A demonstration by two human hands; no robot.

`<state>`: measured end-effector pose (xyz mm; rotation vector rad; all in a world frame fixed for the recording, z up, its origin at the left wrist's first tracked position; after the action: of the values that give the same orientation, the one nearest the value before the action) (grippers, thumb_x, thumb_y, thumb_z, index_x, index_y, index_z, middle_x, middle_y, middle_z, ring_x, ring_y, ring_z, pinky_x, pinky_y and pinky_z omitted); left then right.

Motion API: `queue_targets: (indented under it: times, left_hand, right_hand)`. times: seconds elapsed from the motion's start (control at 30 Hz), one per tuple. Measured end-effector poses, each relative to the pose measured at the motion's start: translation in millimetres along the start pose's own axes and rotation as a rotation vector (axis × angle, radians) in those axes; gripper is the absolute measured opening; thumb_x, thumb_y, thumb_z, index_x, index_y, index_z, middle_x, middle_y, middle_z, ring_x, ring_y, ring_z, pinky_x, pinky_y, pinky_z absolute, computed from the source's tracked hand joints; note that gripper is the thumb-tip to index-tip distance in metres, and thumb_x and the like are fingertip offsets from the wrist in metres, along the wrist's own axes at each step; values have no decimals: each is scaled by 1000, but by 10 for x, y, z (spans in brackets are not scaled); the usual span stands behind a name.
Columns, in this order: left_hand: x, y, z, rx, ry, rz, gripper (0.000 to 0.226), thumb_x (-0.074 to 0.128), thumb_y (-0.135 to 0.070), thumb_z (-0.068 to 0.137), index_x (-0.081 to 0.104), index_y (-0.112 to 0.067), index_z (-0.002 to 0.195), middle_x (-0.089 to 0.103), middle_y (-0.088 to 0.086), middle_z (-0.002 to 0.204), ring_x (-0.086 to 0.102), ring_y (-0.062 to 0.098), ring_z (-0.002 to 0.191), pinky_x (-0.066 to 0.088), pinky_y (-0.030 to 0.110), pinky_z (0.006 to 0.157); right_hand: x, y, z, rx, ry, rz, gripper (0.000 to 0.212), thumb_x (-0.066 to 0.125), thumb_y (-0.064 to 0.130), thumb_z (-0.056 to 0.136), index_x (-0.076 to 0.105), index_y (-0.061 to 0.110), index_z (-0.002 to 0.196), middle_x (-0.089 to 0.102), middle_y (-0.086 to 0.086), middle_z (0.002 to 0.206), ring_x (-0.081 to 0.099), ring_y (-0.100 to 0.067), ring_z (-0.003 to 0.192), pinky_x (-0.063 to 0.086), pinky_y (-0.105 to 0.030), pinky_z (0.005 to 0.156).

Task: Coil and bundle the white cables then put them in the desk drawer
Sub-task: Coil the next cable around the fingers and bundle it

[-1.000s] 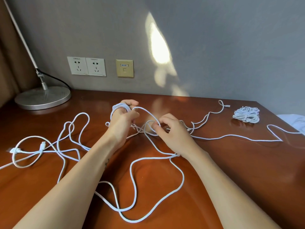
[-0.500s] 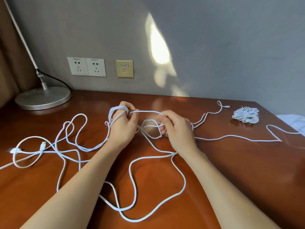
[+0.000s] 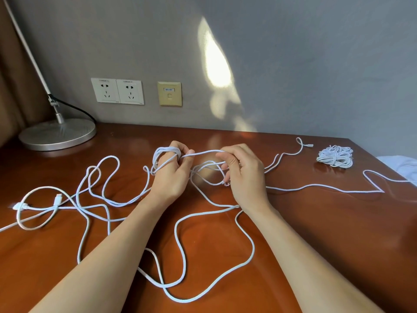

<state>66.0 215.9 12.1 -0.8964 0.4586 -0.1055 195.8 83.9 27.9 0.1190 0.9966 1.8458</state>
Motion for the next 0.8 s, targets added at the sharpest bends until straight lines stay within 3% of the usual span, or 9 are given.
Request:
queue_targets:
  times: [0.1, 0.3, 0.4, 0.57, 0.73, 0.8]
  left_hand:
    - [2, 7, 9, 6, 9, 4, 15, 53, -25, 106, 55, -16, 94, 54, -5, 70, 52, 0, 60, 42, 17, 56]
    - [4, -17, 6, 4, 9, 6, 15, 52, -23, 107, 55, -13, 96, 56, 0, 71, 53, 0, 61, 44, 19, 55]
    - [5, -48, 7, 13, 5, 4, 15, 51, -20, 107, 56, -9, 98, 53, 0, 66, 52, 0, 56, 42, 16, 53]
    - [-7, -47, 5, 13, -9, 22, 15, 51, -22, 108, 56, -11, 98, 53, -1, 68, 55, -2, 58, 43, 14, 54]
    - [7, -1, 15, -16, 6, 29, 16, 50, -23, 108, 56, -12, 98, 53, -1, 69, 54, -1, 59, 42, 14, 54]
    - [15, 23, 23, -14, 20, 57, 17, 50, -26, 108, 56, -17, 95, 55, -1, 72, 53, 3, 63, 41, 16, 58]
  right_hand:
    - [3, -14, -1, 41, 9, 33, 21, 53, 11, 107, 74, 14, 107, 68, 12, 86, 68, -9, 72, 53, -16, 58]
    - [10, 8, 5, 89, 49, 34, 28, 45, 27, 110, 70, 23, 100, 62, 16, 70, 61, -11, 70, 54, -32, 65]
    - [7, 43, 3, 123, 72, 71, 28, 44, 27, 111, 69, 22, 98, 58, 24, 64, 54, -7, 63, 49, -34, 63]
    - [-9, 40, 8, 188, 116, 155, 30, 47, 28, 110, 70, 23, 92, 49, 18, 53, 42, -6, 52, 39, -34, 57]
    - [-16, 36, 14, 173, 137, 139, 27, 49, 34, 109, 73, 26, 96, 50, 10, 56, 46, -9, 55, 43, -39, 58]
    - [-16, 34, 18, 175, 142, 155, 28, 49, 34, 109, 73, 24, 100, 58, 3, 59, 58, -13, 59, 52, -42, 66]
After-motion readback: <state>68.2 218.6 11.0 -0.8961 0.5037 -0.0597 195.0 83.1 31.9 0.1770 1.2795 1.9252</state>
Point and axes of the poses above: each hand's wrist, its own z-axis towards the middle knuckle, its own x-axis out of the palm, y = z × x, the point moved 2 cm from there along z, towards the middle knuckle
